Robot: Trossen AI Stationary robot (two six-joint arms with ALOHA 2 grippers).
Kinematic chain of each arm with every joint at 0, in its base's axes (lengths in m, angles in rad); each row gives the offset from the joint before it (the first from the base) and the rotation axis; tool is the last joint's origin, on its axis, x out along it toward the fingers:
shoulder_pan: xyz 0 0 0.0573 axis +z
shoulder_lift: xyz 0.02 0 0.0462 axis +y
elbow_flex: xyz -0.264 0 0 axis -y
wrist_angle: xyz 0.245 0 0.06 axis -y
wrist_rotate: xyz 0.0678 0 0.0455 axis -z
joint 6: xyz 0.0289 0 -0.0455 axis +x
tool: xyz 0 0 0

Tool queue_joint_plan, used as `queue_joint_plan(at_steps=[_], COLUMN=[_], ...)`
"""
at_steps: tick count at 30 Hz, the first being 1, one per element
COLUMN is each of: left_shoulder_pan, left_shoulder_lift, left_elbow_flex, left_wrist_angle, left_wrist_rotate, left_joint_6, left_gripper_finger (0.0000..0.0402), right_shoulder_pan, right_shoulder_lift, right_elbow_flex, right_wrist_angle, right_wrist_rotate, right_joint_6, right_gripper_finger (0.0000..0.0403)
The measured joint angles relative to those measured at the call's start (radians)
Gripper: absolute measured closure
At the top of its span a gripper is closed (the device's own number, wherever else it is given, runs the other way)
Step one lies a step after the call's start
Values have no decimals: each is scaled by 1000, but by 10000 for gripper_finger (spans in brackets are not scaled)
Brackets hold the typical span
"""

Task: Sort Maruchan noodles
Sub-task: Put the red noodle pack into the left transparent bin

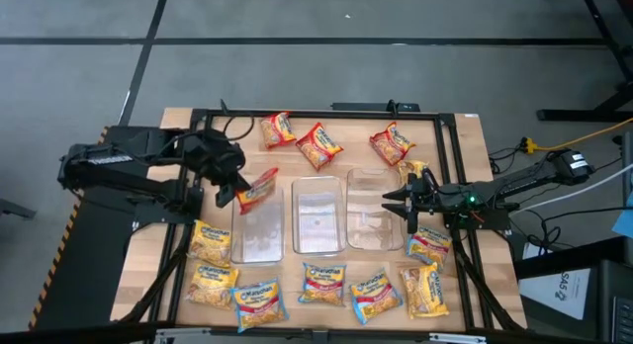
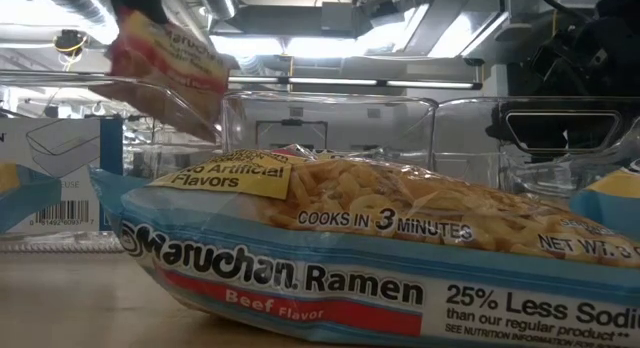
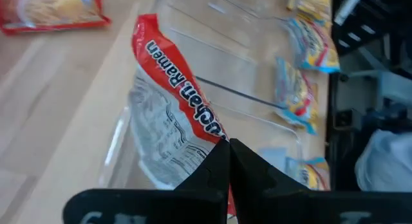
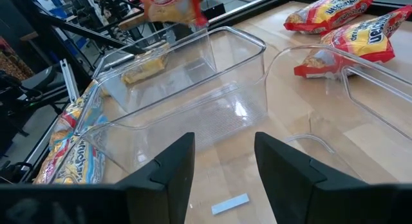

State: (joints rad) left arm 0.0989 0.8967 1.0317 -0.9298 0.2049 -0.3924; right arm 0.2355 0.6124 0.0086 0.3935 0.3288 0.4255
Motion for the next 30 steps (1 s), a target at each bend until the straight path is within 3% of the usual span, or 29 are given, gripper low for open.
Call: queue_joint_plan(at_steps=[7, 13, 22, 30], left_shoulder_pan=[-55, -57, -57, -56], left_shoulder_lift=[0, 5, 110, 202], left_elbow_flex=[0, 0, 0, 0], left_wrist_angle=[-2, -5, -5, -50], left_wrist_rotate=[-84, -94, -102, -251], left_joint_6=[-31, -45, -43, -18], left_gripper_finger=[401, 401, 401, 401], right_shoulder_pan=[0, 0, 0, 0], right_shoulder_lift=[0, 0, 0, 0], right_elbow_flex=[0, 0, 0, 0], right_wrist_angle=[0, 0, -1, -1], right_wrist_rotate=[-2, -2, -2, -24], right_joint_6=[0, 0, 0, 0], right_gripper_finger=[236, 236, 236, 236])
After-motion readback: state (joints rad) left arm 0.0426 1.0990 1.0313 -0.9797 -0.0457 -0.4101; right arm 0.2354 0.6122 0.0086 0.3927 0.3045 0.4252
